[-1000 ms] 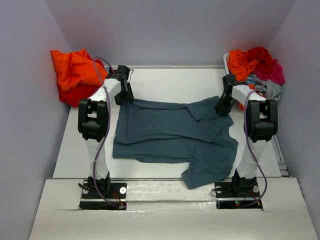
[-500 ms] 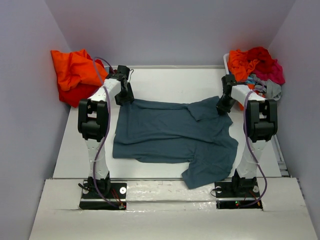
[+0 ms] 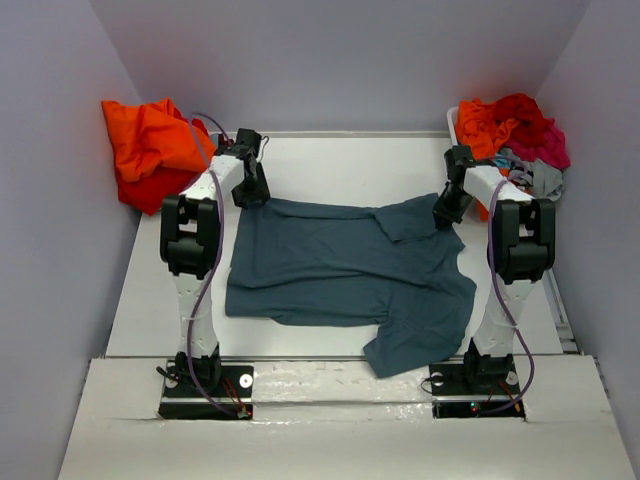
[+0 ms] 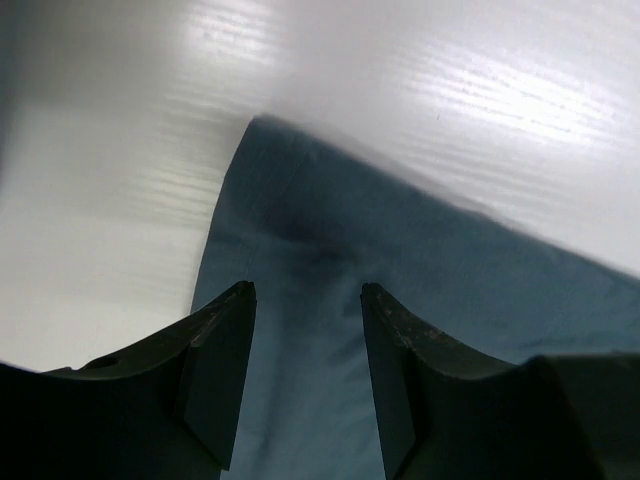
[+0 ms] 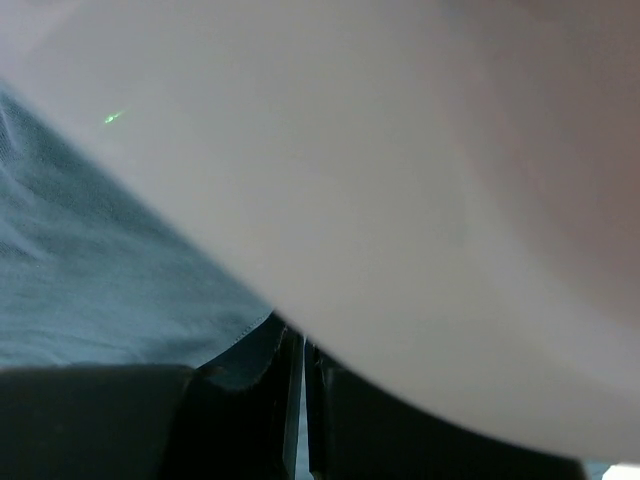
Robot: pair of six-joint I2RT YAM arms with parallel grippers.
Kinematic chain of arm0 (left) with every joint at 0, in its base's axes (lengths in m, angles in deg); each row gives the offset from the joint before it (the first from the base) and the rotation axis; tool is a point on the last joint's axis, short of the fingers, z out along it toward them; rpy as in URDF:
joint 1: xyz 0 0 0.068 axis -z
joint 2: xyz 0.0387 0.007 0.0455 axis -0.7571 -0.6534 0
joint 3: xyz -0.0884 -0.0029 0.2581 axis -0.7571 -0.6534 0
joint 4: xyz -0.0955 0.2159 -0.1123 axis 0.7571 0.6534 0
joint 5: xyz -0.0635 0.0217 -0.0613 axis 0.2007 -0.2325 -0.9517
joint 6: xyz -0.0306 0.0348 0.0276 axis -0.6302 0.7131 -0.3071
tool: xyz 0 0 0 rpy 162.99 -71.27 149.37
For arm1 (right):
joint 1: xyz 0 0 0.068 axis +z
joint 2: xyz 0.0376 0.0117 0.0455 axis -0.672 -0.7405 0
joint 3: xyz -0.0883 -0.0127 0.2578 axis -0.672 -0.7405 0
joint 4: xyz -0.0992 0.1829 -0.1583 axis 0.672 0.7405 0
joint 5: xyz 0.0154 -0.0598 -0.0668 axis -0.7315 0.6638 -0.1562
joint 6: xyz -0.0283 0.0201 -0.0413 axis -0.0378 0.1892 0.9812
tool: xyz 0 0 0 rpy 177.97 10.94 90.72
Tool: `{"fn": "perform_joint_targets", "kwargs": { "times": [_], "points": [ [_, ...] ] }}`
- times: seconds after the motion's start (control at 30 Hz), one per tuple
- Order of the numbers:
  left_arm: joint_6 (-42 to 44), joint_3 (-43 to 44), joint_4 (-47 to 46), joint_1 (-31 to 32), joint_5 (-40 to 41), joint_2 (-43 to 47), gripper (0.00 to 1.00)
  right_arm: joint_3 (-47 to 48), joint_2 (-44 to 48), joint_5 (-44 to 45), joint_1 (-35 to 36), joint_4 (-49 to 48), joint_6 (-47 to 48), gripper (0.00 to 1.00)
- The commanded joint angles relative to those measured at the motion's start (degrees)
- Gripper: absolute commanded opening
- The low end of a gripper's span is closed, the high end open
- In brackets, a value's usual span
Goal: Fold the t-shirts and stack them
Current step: Flatten the tshirt out
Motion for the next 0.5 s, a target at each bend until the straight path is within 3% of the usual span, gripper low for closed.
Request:
{"fn": "perform_joint_targets", "kwargs": {
  "times": [0.0,0.17,0.47],
  "points": [
    [-0.59,6.87,0.71,-0.98,2.12,-2.72,0.58,1.91,2.12,-1.05,0.09,1.58,1.21,0.08],
    [-0.85,14.69,2.99,-1.6,2.21,-7.9,0.59,1.03,3.26,-1.31,0.61,1.85,1.3,0.08],
    [-0.85,18.05,4.4,-4.58,2.21,-11.16,0.59,-0.55,4.4,-1.75,0.61,1.58,1.39,0.08]
  ]
}}
